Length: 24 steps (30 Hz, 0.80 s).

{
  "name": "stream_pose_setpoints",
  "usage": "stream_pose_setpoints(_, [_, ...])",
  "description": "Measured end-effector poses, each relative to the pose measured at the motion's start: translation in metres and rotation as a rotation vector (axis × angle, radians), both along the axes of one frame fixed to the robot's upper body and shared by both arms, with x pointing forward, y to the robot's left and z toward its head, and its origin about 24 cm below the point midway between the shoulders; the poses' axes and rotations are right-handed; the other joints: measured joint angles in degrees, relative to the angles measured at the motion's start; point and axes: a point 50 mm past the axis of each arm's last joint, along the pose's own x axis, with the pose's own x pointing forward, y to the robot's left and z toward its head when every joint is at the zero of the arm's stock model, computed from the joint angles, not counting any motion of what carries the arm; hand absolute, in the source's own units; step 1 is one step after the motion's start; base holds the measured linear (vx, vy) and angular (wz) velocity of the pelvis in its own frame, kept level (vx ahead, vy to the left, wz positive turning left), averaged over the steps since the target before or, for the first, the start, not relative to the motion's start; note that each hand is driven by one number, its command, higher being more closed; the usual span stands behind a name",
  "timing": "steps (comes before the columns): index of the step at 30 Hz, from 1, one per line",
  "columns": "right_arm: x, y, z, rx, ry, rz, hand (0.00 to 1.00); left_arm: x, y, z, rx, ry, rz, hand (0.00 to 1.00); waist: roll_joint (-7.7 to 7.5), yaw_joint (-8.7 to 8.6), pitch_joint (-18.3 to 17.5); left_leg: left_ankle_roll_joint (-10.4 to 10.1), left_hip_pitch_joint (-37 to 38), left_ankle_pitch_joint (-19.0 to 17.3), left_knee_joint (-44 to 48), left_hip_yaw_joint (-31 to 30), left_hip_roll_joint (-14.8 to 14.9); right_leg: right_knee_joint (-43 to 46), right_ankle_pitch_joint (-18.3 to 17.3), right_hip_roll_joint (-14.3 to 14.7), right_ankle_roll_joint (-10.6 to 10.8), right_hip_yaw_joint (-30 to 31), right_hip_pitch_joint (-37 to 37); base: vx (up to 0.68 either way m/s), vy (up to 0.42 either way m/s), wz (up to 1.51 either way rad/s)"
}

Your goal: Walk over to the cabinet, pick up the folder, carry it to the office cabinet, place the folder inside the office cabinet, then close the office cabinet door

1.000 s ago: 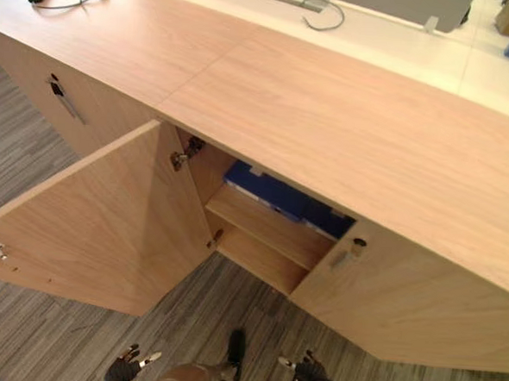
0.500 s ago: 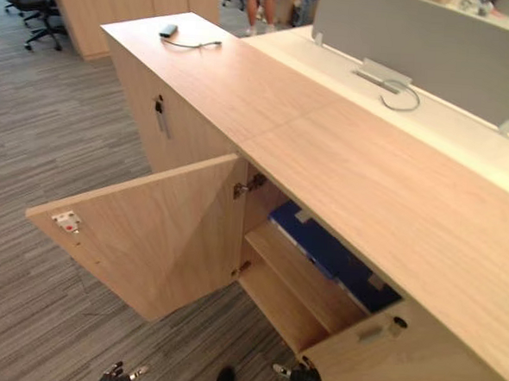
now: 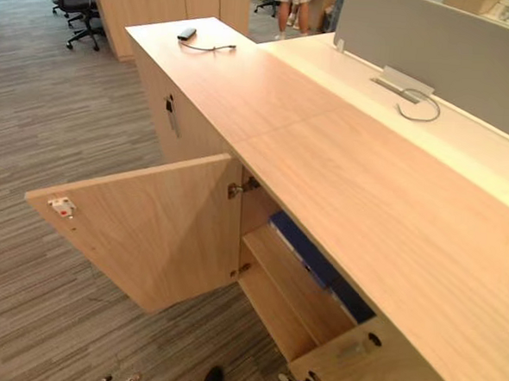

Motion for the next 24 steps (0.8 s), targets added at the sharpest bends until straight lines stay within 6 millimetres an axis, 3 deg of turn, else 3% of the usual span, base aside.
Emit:
stream_pose_setpoints(12, [0.006,0.003,0.000,0.028,-0.014,0.043,0.00,-0.001,0.006,0.000,-0.032,-0.006,0.088,0.00,-1.53,-0.73,3.3,-1.0,-0.1,-1.8,2.6,1.8,-0.1,0.1,0.1,-0.4,-0.1,0.0,1.3,0.03,-0.027,-0.03])
stream_pose_setpoints(15, [0.006,0.001,0.001,0.023,-0.013,0.040,0.00,-0.004,0.008,0.000,-0.022,-0.007,0.131,0.00,-1.62,-0.49,4.4,-0.8,-1.6,-5.9,7.7,4.6,-0.1,2.0,-0.1,-1.4,-0.1,1.8,1.0,-0.03,0.041,-0.42])
stream_pose_setpoints(18, [0.000,-0.008,0.000,0.006,-0.001,-0.006,0.00,-0.003,0.011,0.001,-0.007,-0.024,0.174,0.00,-1.79,-1.52,3.9,-0.4,-2.9,-9.0,8.9,14.0,1.6,3.9,-0.3,-3.8,-0.1,2.3,-1.3,-0.03,0.041,-0.13])
stream_pose_setpoints(19, [-0.001,-0.011,0.000,-0.001,0.000,-0.024,0.00,-0.004,0.012,0.001,-0.010,-0.026,0.198,0.00,-1.93,-2.02,3.9,0.7,-5.2,-9.4,13.2,15.8,2.0,5.5,-0.3,-5.1,-0.1,2.6,-2.7,0.01,0.076,-0.16])
stream_pose_setpoints(21, [-0.001,-0.025,0.002,-0.031,-0.003,-0.059,0.00,-0.011,0.009,-0.001,-0.016,-0.017,0.245,0.00,-1.31,-2.78,4.0,0.6,-10.7,-15.0,26.2,16.6,5.6,10.5,-0.3,-8.4,-0.1,3.0,-5.6,0.04,0.071,-0.18])
stream_pose_setpoints(22, [-0.002,-0.030,0.002,-0.041,-0.001,-0.064,0.00,-0.013,0.008,-0.001,-0.016,-0.012,0.250,0.00,-0.81,-2.99,3.9,-0.4,-11.6,-16.0,28.9,16.3,7.4,11.9,-0.3,-9.1,-0.1,3.1,-6.0,0.10,0.066,-0.09])
stream_pose_setpoints(23, [-0.007,-0.041,0.003,-0.066,0.007,-0.079,0.00,-0.015,0.003,-0.002,-0.024,-0.007,0.261,0.00,0.65,-3.22,3.7,-2.4,-12.6,-17.6,30.4,14.3,10.2,14.6,-0.3,-10.5,0.0,3.4,-6.9,0.10,0.149,-0.15])
stream_pose_setpoints(24, [-0.011,-0.051,0.005,-0.087,0.013,-0.106,0.00,-0.014,0.001,-0.003,-0.028,-0.015,0.271,0.00,2.01,-3.12,3.6,-3.8,-12.1,-19.3,29.8,12.4,8.7,17.3,-0.3,-12.9,0.3,4.3,-8.6,0.10,0.307,-0.10])
